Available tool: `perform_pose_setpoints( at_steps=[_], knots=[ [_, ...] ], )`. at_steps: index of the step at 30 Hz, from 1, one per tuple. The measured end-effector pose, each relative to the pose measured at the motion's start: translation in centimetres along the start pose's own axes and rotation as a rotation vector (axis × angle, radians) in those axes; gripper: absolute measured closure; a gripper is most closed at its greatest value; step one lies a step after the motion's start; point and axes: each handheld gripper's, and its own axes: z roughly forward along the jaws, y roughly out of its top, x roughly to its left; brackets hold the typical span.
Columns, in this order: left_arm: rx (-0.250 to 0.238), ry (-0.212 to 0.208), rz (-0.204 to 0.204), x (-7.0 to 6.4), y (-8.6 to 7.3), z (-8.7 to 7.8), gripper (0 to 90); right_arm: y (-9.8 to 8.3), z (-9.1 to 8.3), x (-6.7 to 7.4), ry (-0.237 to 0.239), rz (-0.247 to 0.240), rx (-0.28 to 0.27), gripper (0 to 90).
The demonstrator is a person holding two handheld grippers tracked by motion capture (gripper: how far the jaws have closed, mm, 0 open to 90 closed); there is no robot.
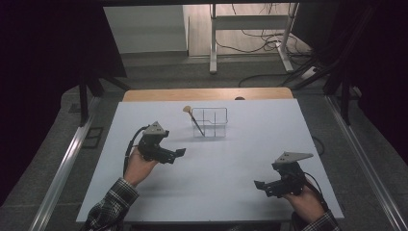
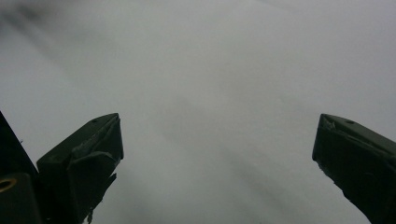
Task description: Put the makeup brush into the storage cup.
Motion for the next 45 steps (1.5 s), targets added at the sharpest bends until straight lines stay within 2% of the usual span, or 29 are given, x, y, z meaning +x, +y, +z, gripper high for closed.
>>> perform_pose_setpoints(
  at_steps=[10, 14, 17, 34, 45],
  knots=[
    [0.012, 0.013, 0.014, -0.8, -0.7, -0.4, 0.4, 0.0, -0.2, 0.1, -0.023, -0.001, -0.019, 0.8],
    [0.006, 0.001, 0.012, -1.0, -1.0, -0.5, 0.4, 0.0, -0.2, -0.1, -0.029, 0.007, -0.028, 0.1],
    [0.018, 0.019, 0.027, -1.1, -1.3, -0.6, 0.4, 0.0, -0.2, -0.1, -0.042, -0.007, -0.038, 0.0],
    [0.011, 0.029, -0.005, -1.4, -2.9, -2.5, 0.4, -0.1, -0.3, -0.3, -0.053, -0.016, -0.045, 0.0],
    [0.002, 0.06, -0.017, -1.8, -3.9, -4.0, 0.0, -0.2, -0.2, -0.4, -0.052, -0.011, -0.045, 0.0]
  ],
)
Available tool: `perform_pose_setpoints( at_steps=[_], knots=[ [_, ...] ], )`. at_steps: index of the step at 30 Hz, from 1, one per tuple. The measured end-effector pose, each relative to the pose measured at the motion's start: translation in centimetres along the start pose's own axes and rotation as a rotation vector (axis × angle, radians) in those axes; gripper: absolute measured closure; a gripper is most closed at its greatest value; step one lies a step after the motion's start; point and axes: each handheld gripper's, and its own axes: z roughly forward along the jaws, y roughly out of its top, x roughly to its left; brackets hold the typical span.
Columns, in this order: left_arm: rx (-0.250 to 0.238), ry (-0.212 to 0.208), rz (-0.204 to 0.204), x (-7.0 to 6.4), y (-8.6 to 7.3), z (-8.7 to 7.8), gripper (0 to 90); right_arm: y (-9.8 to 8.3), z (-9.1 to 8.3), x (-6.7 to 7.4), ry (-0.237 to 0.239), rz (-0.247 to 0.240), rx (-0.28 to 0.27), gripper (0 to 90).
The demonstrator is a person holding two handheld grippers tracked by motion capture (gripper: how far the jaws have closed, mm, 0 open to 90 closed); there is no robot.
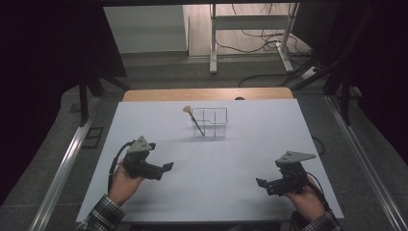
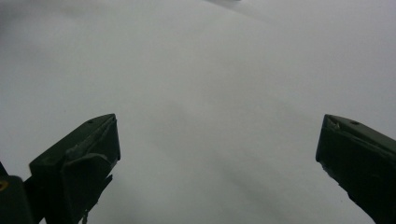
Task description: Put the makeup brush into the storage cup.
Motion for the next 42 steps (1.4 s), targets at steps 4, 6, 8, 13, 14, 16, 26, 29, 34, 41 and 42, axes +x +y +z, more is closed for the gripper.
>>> perform_pose_setpoints(
  at_steps=[4, 6, 8, 13, 14, 16, 26, 29, 34, 41, 42],
  knots=[
    [0.001, -0.002, -0.004, -0.3, -0.3, -0.4, 0.0, 0.0, -0.1, -0.1, -0.007, 0.014, -0.004, 0.0],
    [0.0, -0.001, -0.004, -0.4, -0.5, -0.6, 0.0, 0.0, -0.1, -0.1, -0.009, 0.015, -0.004, 0.0],
    [-0.001, 0.001, -0.007, -0.5, -0.7, -0.8, 0.0, 0.0, -0.1, -0.1, -0.008, 0.01, -0.003, 0.0],
    [-0.015, 0.005, -0.03, -0.5, -1.2, -1.5, 0.0, 0.0, -0.1, -0.1, -0.007, 0.008, -0.004, 0.0],
    [-0.017, 0.004, -0.035, -0.5, -1.4, -1.7, 0.0, 0.0, -0.1, -0.1, -0.007, 0.01, -0.004, 0.0],
    [-0.018, 0.004, -0.043, -0.5, -1.6, -1.9, 0.0, 0.0, -0.1, -0.1, -0.008, 0.01, -0.004, 0.0],
    [-0.024, 0.01, -0.054, -0.7, -2.6, -3.2, 0.0, 0.0, -0.1, 0.0, -0.007, 0.004, 0.004, 0.0],
    [-0.022, 0.017, -0.057, -0.8, -2.9, -3.7, 0.0, 0.0, 0.0, 0.0, -0.005, 0.001, 0.006, 0.0],
    [-0.021, 0.032, -0.058, -0.9, -3.4, -4.3, 0.0, 0.0, 0.0, 0.0, -0.004, 0.001, 0.007, 0.0],
    [-0.016, 0.049, -0.065, -1.0, -4.0, -5.1, 0.0, 0.0, 0.0, 0.0, -0.004, -0.001, 0.008, 0.0],
    [-0.014, 0.052, -0.064, -1.0, -4.1, -5.2, 0.0, 0.0, 0.0, 0.0, -0.004, -0.001, 0.008, 0.0]
  ],
)
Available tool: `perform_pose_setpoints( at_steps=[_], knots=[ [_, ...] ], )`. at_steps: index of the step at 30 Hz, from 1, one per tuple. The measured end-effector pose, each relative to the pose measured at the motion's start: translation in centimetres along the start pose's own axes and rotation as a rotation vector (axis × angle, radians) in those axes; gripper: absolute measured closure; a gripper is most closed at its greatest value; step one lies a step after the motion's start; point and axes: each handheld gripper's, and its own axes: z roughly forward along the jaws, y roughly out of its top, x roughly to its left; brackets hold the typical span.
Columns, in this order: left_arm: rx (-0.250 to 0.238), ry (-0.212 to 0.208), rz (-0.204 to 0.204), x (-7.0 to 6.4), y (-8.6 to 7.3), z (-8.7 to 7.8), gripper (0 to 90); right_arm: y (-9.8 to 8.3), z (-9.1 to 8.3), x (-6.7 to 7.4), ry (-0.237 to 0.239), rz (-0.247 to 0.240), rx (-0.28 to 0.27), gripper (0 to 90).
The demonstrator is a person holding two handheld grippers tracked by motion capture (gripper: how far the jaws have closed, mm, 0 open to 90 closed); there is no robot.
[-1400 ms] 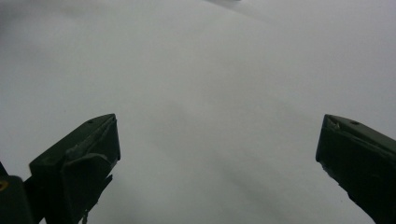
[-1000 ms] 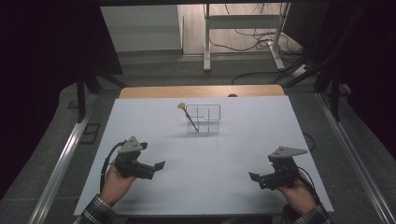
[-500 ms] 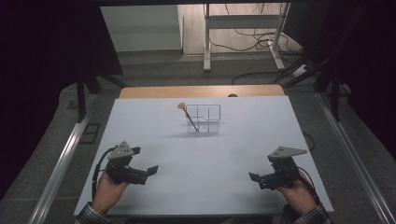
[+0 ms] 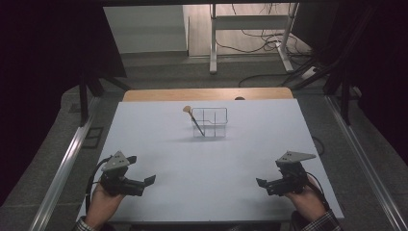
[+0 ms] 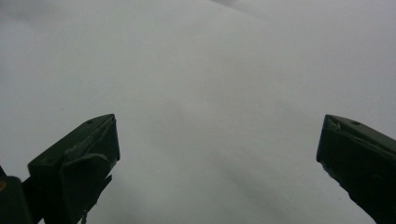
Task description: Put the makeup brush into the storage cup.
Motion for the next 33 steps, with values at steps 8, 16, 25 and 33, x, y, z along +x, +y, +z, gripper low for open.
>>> perform_pose_setpoints(
  at_steps=[8, 16, 25, 33],
  knots=[
    [0.006, 0.022, -0.002, -0.1, -0.6, -0.7, 0.0, 0.0, 0.0, 0.0, -0.001, -0.004, 0.003, 0.0],
    [0.008, 0.041, -0.009, -0.1, -1.4, -1.5, 0.0, 0.0, 0.0, 0.0, -0.002, -0.004, 0.003, 0.0],
    [0.014, 0.054, -0.013, -0.2, -2.1, -2.3, 0.0, 0.0, 0.0, 0.0, -0.006, -0.005, 0.006, 0.0],
    [0.016, 0.057, -0.019, -0.3, -2.7, -2.7, 0.0, 0.0, 0.0, 0.0, -0.004, -0.003, 0.006, 0.0]
  ],
)
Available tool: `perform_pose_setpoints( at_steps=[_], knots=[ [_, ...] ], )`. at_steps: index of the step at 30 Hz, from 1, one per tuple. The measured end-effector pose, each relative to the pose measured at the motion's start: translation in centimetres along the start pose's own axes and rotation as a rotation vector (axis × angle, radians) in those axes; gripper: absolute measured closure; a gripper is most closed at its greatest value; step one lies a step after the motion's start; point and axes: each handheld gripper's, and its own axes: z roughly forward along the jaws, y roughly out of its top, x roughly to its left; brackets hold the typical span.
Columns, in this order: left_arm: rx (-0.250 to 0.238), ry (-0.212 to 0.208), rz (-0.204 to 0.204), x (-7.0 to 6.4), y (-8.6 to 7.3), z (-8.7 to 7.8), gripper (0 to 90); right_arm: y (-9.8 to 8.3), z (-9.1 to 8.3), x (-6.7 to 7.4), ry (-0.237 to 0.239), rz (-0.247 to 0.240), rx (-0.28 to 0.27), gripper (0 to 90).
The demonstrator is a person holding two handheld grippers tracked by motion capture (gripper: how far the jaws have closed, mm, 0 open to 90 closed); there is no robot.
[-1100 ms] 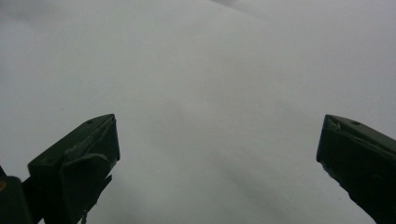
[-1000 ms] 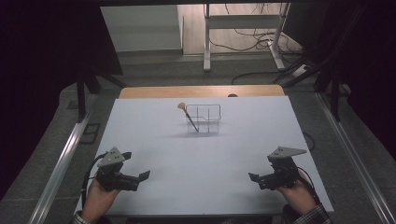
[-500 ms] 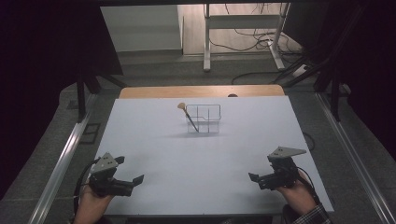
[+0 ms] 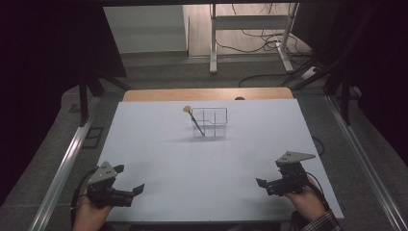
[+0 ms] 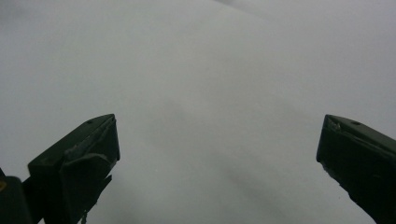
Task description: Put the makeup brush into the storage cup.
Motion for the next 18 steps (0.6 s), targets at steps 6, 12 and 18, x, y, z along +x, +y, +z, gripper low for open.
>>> perform_pose_setpoints(
  at_steps=[6, 12, 18],
  knots=[
    [0.007, 0.005, 0.002, -0.09, -0.38, -0.22, 0.0, 0.02, 0.02, 0.04, -0.003, -0.001, 0.004, 0.0],
    [-0.002, 0.007, -0.005, -0.11, -0.48, -0.39, 0.0, 0.03, 0.03, 0.07, -0.004, -0.001, 0.007, 0.0],
    [0.003, 0.007, -0.005, -0.11, -0.41, -0.28, 0.0, 0.02, 0.1, 0.08, -0.007, -0.004, 0.009, 0.0]
  ],
)
